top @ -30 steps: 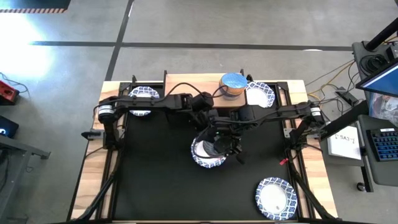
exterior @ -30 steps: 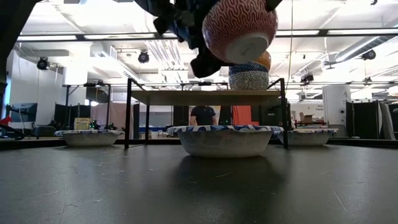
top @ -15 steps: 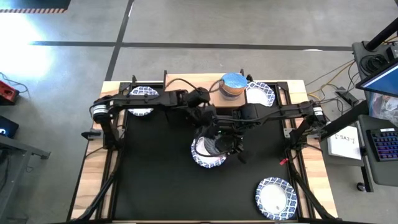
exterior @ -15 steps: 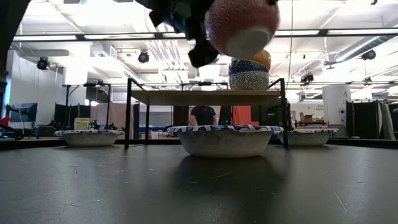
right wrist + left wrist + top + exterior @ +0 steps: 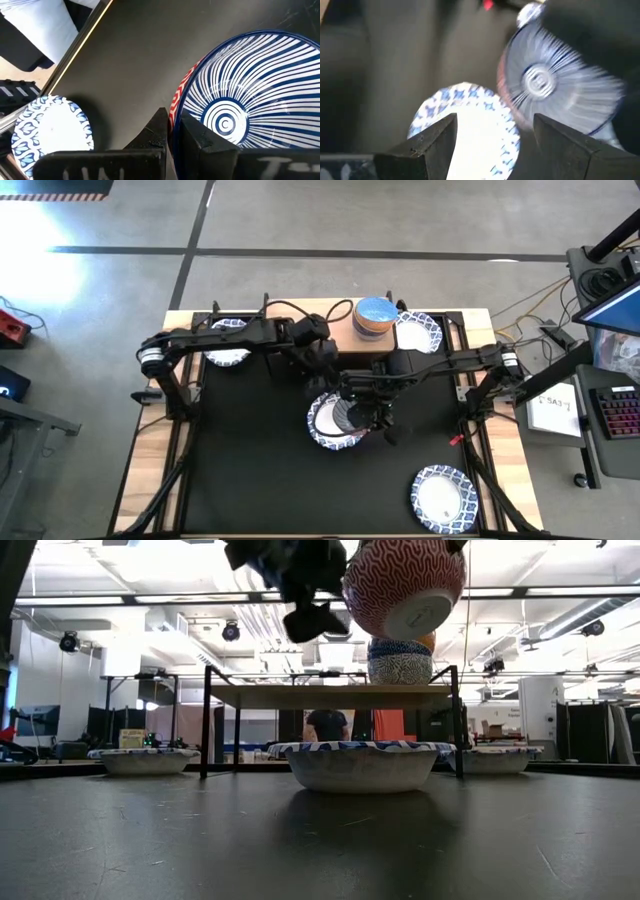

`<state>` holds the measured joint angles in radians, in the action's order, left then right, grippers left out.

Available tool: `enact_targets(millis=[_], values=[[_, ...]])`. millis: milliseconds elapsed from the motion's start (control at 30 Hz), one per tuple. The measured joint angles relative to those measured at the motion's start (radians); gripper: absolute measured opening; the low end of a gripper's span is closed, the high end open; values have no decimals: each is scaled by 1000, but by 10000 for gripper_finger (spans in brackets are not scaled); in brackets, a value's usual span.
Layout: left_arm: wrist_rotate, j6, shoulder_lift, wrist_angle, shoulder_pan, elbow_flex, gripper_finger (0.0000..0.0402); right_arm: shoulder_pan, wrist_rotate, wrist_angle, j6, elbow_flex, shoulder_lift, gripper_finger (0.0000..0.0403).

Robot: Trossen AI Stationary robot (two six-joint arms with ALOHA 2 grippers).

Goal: Place and stack bowls onto a shelf
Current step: Stack the dark blue bowl on top of the light blue bowl on the shelf

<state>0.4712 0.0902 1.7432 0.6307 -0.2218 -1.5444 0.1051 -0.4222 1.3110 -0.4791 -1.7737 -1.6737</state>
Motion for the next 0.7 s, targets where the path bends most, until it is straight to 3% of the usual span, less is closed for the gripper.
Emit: enact_targets(millis=[167,400,700], values=[[-106,-29,-13,100,-4,0,243,-2,19,11,8,0,9,10],[-114,-30,-22,153,-3,0,243,-12,178,34,10,-2,66,11],[-140,-30,-45,156,-3,0,243,-49,561,22,9,-2,177,12]])
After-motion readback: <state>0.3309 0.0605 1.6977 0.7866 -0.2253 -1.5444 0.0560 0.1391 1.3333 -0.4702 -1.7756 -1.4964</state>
